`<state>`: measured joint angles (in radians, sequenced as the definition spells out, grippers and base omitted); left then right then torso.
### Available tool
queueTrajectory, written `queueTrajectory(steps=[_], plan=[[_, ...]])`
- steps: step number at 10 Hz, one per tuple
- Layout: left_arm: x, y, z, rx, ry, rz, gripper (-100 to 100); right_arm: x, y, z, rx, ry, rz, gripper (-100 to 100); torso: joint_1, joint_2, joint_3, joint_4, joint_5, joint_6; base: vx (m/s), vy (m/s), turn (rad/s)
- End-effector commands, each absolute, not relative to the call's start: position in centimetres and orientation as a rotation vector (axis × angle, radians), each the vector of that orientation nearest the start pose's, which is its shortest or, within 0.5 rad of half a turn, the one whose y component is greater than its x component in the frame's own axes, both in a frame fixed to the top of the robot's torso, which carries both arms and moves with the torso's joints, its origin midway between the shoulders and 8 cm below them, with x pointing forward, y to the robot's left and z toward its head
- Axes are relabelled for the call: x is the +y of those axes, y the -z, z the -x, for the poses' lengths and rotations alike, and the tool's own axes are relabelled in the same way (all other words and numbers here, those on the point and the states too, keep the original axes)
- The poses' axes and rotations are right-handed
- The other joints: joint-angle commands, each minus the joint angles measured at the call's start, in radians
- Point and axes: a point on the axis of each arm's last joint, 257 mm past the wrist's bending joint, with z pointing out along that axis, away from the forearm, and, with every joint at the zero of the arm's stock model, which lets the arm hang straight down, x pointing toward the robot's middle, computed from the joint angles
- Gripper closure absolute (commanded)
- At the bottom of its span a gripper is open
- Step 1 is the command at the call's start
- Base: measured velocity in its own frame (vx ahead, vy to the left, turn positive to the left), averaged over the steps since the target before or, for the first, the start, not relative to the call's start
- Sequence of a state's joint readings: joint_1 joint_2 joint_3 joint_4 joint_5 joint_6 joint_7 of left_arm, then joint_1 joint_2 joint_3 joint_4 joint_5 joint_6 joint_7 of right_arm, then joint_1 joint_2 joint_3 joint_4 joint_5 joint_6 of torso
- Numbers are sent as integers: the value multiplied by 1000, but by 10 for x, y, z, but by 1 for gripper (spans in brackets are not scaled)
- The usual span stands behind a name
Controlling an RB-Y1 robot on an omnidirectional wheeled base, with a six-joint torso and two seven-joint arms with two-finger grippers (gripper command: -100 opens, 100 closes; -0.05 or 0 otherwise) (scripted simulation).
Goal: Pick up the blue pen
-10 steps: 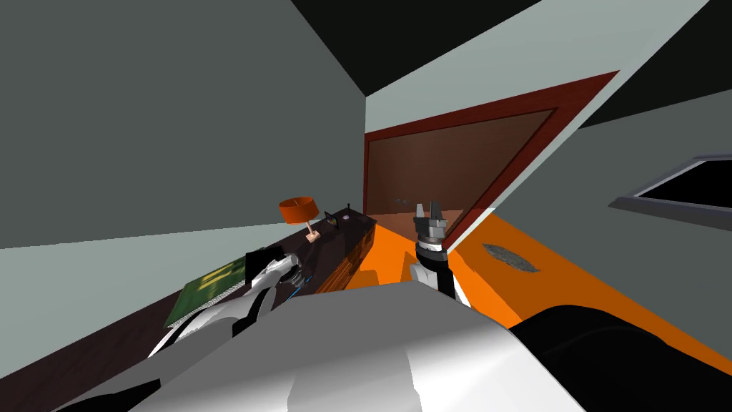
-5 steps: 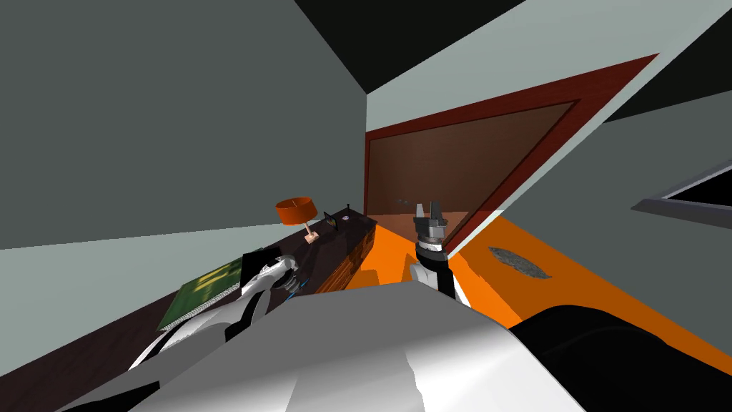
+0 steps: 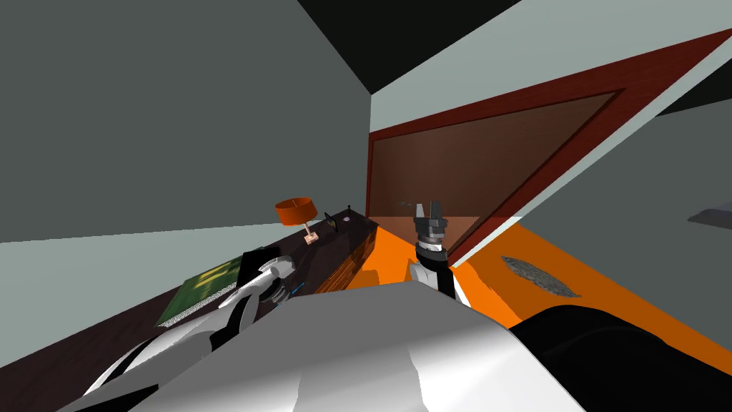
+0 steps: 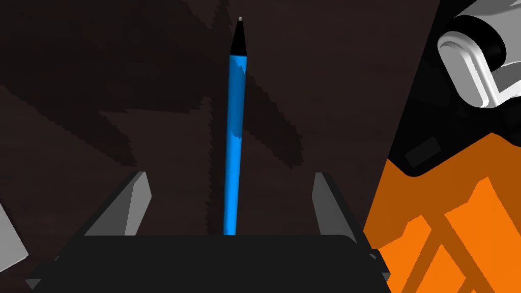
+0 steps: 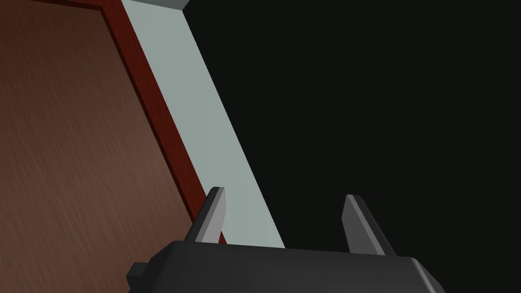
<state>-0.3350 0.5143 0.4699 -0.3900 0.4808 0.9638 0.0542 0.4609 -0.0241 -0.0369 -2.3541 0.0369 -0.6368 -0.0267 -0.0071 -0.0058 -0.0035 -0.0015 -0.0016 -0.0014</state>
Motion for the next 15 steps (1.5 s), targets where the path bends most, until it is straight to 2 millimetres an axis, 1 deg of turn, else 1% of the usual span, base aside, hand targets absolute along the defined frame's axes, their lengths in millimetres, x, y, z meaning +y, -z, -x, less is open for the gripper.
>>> queueTrajectory(steps=[1, 2, 4, 6, 7, 9, 11, 15], plan=[[480, 557, -267, 1183, 144, 2947, -100, -267, -90, -302, 479, -1334, -418, 0, 0, 0, 0, 0, 0, 0, 48, -47, -11], [496, 559, -245, 1126, 144, 2972, -100, -267, -90, -302, 479, -1334, -418, 0, 3, 2, 1, 0, 0, 0, 63, -67, 195], [496, 559, -246, 1209, 147, 2936, -100, -267, -90, -302, 479, -1334, -418, 0, 2, 2, 1, 0, 0, 0, 51, -56, 73], [496, 559, -246, 1209, 147, 2936, -100, -267, -90, -302, 479, -1334, -418, 0, 5, 5, 3, 1, 1, 0, 11, -12, -56], [511, 560, -224, 1173, 150, 2951, -100, -267, -90, -302, 479, -1335, -418, 0, 5, 5, 3, 1, 1, 1, 93, -100, 159], [511, 560, -224, 1235, 151, 2923, -100, -267, -90, -302, 479, -1334, -418, 0, 1, 1, 0, 0, 0, 0, 61, -67, 57], [511, 560, -224, 1235, 151, 2923, -100, -267, -90, -302, 479, -1334, -418, 0, 6, 5, 3, 1, 1, 0, 4, -4, -13], [511, 560, -224, 1235, 151, 2923, -100, -267, -90, -302, 479, -1334, -418, 0, 7, 6, 3, 1, 1, 0, 2, -1, 4]])
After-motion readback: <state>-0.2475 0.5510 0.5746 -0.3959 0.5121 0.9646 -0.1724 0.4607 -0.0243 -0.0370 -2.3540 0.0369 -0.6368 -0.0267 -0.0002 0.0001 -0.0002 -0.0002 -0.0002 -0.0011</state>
